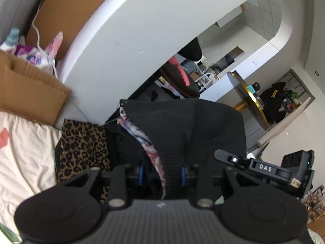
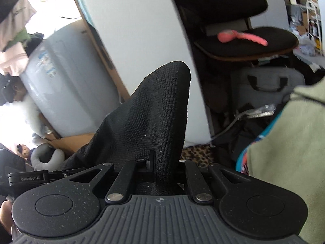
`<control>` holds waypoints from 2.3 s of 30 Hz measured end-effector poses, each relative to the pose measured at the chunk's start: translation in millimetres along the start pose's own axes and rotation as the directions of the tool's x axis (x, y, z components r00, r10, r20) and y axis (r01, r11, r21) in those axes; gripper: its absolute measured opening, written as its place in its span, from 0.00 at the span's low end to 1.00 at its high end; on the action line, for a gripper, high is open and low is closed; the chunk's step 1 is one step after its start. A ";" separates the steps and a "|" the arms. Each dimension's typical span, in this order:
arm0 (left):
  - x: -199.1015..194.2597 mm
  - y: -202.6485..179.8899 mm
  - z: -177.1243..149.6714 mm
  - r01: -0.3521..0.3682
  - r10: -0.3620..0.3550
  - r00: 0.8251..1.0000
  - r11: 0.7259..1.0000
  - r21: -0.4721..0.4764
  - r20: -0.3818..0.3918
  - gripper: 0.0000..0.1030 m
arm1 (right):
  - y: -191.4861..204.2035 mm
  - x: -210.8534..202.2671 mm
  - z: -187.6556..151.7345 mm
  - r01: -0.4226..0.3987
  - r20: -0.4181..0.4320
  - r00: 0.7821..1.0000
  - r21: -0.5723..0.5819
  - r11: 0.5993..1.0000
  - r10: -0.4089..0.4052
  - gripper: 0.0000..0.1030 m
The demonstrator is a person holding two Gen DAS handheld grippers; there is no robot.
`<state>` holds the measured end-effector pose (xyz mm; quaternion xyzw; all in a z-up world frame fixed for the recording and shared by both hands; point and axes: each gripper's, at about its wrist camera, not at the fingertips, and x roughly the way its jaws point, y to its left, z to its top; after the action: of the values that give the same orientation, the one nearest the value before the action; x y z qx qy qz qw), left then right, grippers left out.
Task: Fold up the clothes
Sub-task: 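Carry the folded shorts with both grippers toward the clothes pile, then lower the shorts onto the leopard-print clothes pile and open both grippers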
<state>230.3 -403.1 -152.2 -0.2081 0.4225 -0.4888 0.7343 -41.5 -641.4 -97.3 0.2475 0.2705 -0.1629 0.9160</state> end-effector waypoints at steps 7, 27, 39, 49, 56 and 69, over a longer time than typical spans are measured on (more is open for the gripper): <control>43.3 44.2 -31.8 0.034 -0.035 0.999 0.999 -0.027 -0.025 0.32 | -37.7 38.8 -26.5 0.028 -0.023 0.999 0.022 0.999 -0.028 0.07; 120.3 141.2 -67.1 0.000 -0.004 0.999 0.993 -0.122 -0.033 0.32 | -92.5 154.3 -77.3 0.050 -0.100 0.994 -0.001 0.999 -0.050 0.07; 157.6 177.6 -48.9 -0.066 0.063 0.997 0.994 -0.081 -0.044 0.33 | -117.8 223.4 -72.4 0.048 -0.108 0.993 -0.010 0.999 -0.048 0.08; 188.2 192.7 -33.7 -0.142 0.139 0.988 0.988 -0.063 -0.062 0.32 | -121.6 285.9 -65.4 0.105 -0.160 0.979 -0.137 0.985 -0.126 0.10; 202.4 203.6 -33.7 -0.184 0.177 0.981 0.980 -0.073 -0.083 0.32 | -126.3 318.9 -62.0 0.212 -0.167 0.954 -0.216 0.953 -0.250 0.32; 208.1 198.9 -28.8 -0.184 0.182 0.980 0.983 -0.027 -0.083 0.33 | -101.8 318.0 -56.4 0.246 -0.092 0.955 -0.291 0.925 -0.283 0.33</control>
<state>348.8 -499.4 -397.9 -0.1610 0.4774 -0.4199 0.7549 145.7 -747.1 -359.0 0.0887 0.3814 -0.2291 0.8912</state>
